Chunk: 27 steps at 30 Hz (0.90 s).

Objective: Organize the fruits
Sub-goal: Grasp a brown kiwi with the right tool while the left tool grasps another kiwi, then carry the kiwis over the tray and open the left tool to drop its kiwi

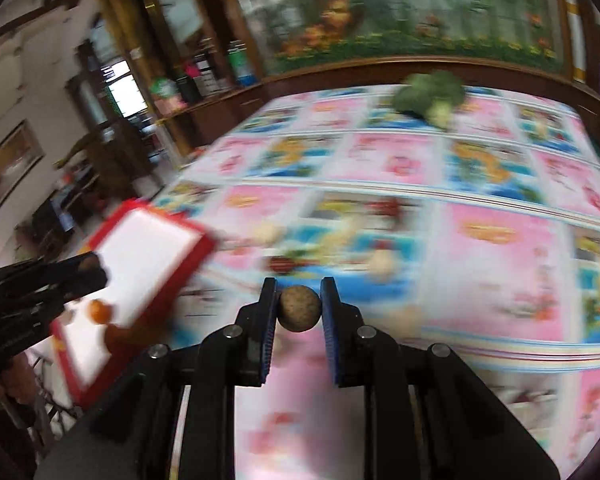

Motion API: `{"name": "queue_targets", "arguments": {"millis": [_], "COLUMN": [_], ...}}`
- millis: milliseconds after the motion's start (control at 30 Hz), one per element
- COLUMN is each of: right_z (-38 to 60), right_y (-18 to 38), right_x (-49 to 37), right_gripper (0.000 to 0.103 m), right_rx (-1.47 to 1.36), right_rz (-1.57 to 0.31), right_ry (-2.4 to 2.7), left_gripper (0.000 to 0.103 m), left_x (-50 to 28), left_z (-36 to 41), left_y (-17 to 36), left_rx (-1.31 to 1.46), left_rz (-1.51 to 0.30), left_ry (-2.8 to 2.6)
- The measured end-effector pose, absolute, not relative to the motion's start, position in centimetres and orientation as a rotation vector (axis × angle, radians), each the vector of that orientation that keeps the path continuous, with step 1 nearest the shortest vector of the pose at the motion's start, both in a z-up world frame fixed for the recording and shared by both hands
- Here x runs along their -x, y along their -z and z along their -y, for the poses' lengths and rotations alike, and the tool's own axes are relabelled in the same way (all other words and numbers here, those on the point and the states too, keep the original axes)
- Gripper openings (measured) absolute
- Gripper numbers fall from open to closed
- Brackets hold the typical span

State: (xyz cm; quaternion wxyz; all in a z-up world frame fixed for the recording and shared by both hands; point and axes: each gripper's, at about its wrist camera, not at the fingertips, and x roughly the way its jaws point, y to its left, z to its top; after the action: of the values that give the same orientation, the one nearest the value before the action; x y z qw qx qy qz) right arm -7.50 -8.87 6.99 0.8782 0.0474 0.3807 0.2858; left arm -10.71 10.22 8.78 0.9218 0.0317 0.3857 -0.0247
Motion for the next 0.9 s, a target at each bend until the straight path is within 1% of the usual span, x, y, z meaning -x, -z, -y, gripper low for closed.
{"name": "queue_targets", "arguments": {"millis": [167, 300, 467, 633, 900], "right_z": [0.1, -6.2, -12.0, -15.5, -16.9], "right_y": [-8.3, -8.4, -8.0, -7.0, -4.9], "right_x": [10.0, 10.4, 10.1, 10.1, 9.6], "right_gripper": [0.024, 0.024, 0.024, 0.024, 0.024], "right_rx": [-0.023, 0.061, 0.12, 0.199, 0.268], "right_rz": [-0.771, -0.791, -0.845, -0.87, -0.952], "right_ry": [-0.758, -0.815, -0.837, -0.804, -0.719], "left_gripper": [0.024, 0.024, 0.024, 0.024, 0.024], "left_x": [11.9, 12.2, 12.6, 12.7, 12.4], "left_z": [-15.8, -19.7, -21.8, -22.7, -23.8], "left_y": [-8.1, -6.7, -5.0, -4.1, -3.1], "left_rx": [-0.026, -0.003, 0.045, 0.051, 0.069], "left_rz": [-0.798, -0.823, -0.866, -0.891, -0.919], "left_ry": [-0.108, -0.216, -0.245, -0.255, -0.266]}}
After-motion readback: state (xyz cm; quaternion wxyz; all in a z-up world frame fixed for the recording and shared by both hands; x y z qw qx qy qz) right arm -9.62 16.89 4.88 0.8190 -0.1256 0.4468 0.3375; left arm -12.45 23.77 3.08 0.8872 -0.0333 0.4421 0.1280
